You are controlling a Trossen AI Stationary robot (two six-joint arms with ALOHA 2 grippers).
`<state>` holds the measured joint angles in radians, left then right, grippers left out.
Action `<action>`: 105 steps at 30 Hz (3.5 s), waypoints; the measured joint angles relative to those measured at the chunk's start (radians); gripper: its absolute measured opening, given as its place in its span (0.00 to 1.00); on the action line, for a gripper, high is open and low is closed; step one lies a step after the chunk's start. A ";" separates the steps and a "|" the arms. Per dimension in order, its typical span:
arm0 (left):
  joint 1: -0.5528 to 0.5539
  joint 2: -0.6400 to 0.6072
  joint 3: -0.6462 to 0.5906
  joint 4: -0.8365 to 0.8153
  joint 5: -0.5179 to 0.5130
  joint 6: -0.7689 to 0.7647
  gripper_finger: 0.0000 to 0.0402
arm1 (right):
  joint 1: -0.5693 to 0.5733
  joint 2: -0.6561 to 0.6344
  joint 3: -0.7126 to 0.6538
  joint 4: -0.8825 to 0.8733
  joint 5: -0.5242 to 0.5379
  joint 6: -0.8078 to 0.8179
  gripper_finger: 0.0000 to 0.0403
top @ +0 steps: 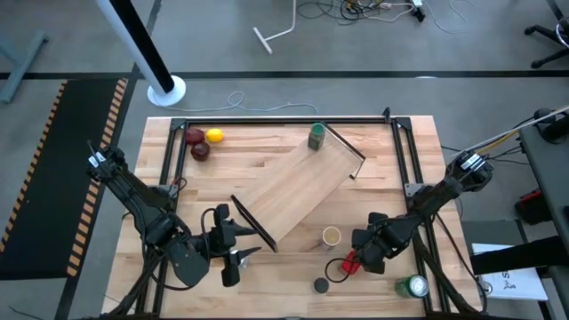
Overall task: Shelf spices
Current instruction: Put the brown seasoning bottle on the shelf, then put the gold seasoning bottle on the shelf
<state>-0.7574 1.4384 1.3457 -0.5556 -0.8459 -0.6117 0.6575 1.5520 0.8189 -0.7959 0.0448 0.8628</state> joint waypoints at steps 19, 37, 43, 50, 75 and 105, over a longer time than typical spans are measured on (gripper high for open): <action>0.000 0.000 0.000 0.001 -0.002 0.000 0.45 | -0.122 -0.174 0.283 -0.368 0.155 -0.162 0.42; 0.002 0.000 0.000 0.000 -0.008 0.013 0.45 | -0.717 -0.187 0.568 -0.453 0.052 -0.862 0.42; 0.002 0.000 0.000 -0.001 -0.008 0.026 0.43 | -0.859 -0.133 0.568 -0.458 -0.008 -0.984 0.43; 0.002 0.000 0.000 -0.001 -0.008 0.026 0.43 | -0.911 -0.023 0.595 -0.478 -0.019 -1.110 0.42; 0.002 0.000 -0.037 0.018 -0.008 -0.001 0.44 | -0.965 0.103 0.735 -0.507 0.061 -1.170 0.49; -0.001 0.000 -0.035 0.034 0.009 0.000 0.43 | -0.620 -0.023 0.830 -0.752 0.018 -0.659 0.73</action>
<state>-0.7582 1.4380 1.3102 -0.5220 -0.8369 -0.6117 0.0378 1.5290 1.6487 -1.5481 0.0625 0.2039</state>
